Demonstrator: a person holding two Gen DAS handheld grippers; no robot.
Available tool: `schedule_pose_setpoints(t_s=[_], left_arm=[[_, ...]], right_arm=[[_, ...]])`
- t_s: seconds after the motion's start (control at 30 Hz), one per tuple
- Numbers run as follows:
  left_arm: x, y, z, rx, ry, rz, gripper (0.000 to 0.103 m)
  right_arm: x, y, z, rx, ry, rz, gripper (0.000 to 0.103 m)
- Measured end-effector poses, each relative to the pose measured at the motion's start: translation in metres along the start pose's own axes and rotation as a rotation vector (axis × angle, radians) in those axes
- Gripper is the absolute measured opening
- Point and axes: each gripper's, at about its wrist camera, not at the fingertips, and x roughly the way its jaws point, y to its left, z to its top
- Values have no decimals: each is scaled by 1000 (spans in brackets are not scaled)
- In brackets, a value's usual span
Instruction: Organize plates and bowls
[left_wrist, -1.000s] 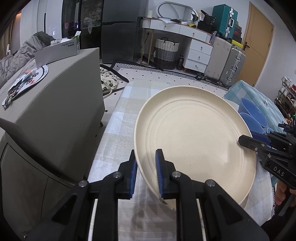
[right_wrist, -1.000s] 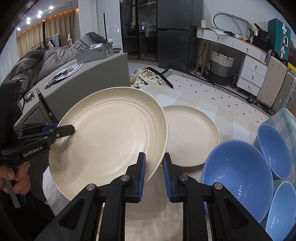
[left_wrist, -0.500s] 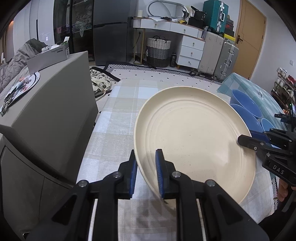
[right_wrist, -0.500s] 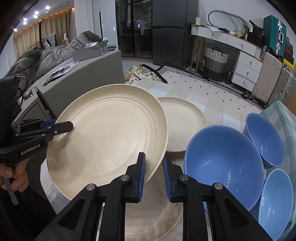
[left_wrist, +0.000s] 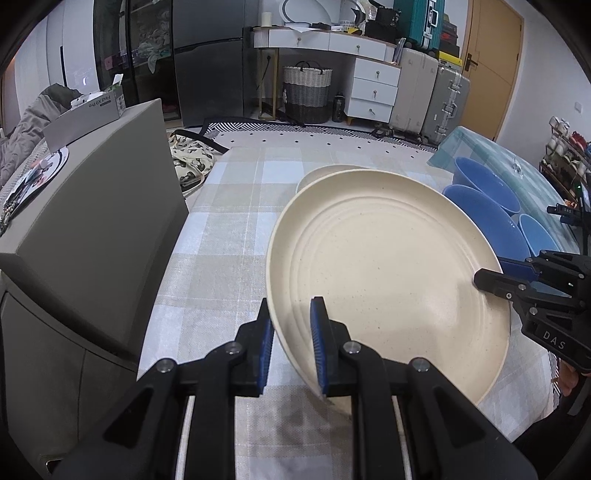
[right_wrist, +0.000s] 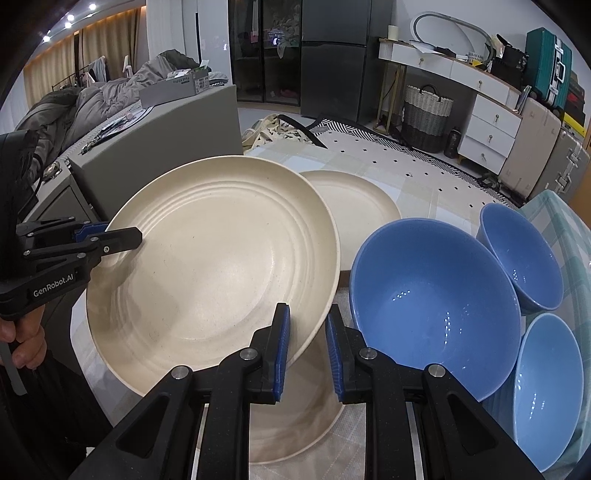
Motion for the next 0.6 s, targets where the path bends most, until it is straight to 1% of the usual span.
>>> schedule_pose_setpoints(t_s=[0.27, 0.6], left_arm=[[7, -8, -5, 24, 30, 6, 17], [18, -20, -10, 76, 71, 9, 18]], right_arm=[[6, -1, -8, -4, 33, -9, 20], [10, -5, -26, -9, 67, -20, 20]])
